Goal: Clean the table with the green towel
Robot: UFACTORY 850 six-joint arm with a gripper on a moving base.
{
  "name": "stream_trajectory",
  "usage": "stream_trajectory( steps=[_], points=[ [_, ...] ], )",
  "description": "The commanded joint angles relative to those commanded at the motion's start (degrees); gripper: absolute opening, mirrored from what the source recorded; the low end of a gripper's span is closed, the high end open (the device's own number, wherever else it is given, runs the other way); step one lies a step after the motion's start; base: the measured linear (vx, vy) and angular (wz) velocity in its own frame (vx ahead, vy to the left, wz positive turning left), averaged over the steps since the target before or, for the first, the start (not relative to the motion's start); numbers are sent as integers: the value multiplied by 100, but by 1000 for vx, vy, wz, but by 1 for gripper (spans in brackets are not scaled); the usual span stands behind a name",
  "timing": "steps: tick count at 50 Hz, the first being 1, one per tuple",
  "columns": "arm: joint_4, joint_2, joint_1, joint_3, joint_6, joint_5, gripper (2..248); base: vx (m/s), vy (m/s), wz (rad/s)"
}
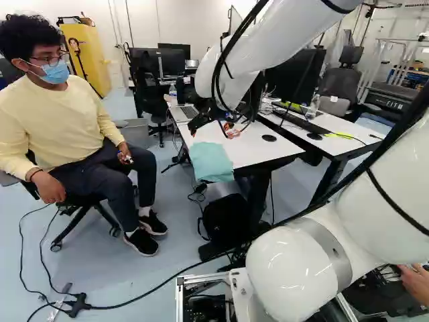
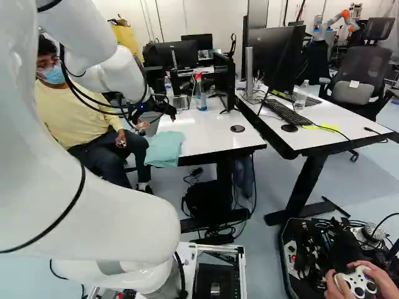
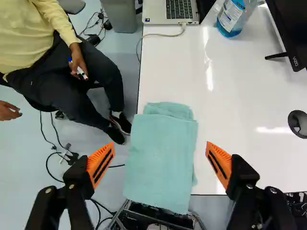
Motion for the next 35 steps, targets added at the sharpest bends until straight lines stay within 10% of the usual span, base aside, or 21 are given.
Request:
stream_trajectory(
  steps=[35],
  points=[
    [0, 12, -70, 169, 0, 324, 247, 0, 0, 0]
  ],
)
